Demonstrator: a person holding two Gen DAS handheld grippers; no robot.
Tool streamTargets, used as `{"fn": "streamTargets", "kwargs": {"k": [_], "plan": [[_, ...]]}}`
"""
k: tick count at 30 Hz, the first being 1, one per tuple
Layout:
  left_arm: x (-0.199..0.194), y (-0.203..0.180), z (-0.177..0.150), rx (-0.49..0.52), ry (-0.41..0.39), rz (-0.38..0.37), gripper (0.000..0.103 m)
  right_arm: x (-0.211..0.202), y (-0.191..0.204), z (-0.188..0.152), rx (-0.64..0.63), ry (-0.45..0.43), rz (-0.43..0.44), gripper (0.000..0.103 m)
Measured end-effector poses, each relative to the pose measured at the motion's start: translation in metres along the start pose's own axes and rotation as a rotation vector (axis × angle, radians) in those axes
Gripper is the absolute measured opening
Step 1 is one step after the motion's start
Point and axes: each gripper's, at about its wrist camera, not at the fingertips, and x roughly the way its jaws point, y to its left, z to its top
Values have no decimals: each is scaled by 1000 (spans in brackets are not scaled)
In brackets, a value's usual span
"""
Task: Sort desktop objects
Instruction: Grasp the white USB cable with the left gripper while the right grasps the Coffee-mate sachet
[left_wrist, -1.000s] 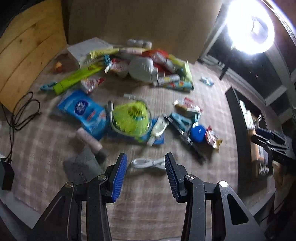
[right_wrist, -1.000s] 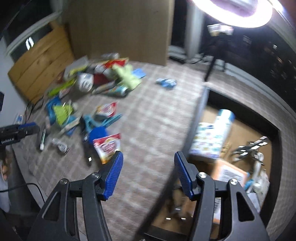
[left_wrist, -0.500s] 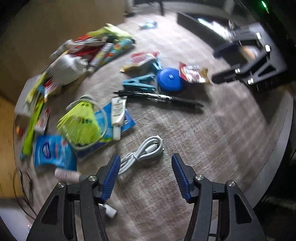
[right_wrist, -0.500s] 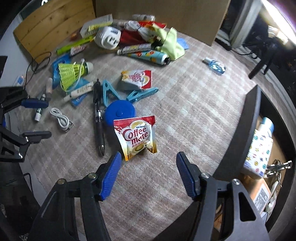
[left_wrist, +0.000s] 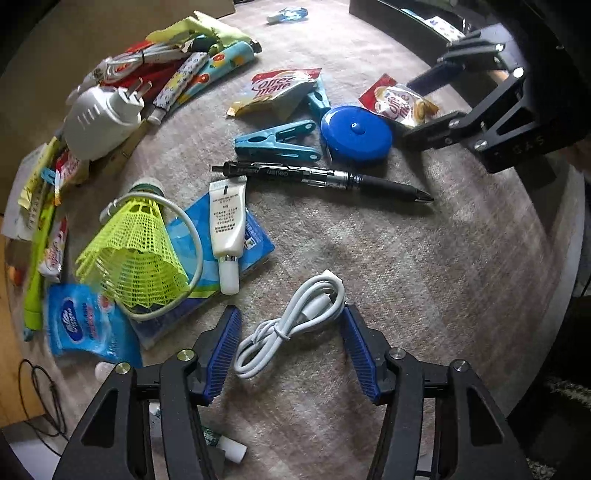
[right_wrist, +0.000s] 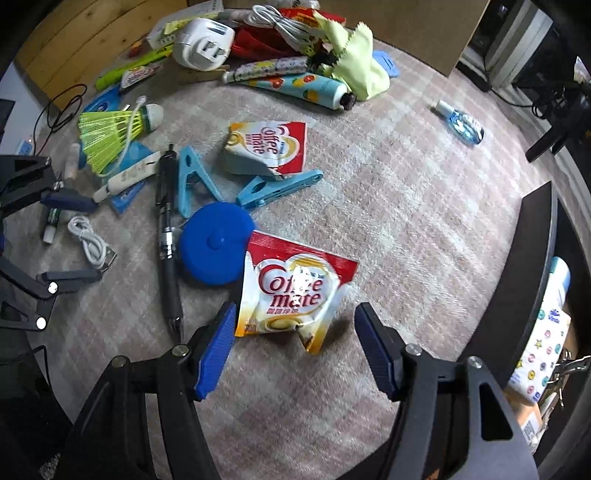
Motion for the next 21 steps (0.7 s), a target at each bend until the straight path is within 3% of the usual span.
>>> {"fn": "streamTargets", "kwargs": {"k": [3, 5, 7, 9, 21], "plan": [[-2, 1, -2, -17, -2, -10, 42, 0, -2, 0, 18, -9, 12, 63], [-4, 1, -3, -34, -4, -23, 33, -2, -3, 0, 27, -13, 3, 56], [-5, 4, -4, -63, -7, -42, 25, -5, -7, 0, 42, -15, -8, 40], [-5, 6, -6, -95, -17, -54, 14, -7, -10, 0, 62, -15, 14, 35], [-17, 15, -17, -284, -126, -175, 14, -25, -18, -17, 157, -81, 37, 22]]}}
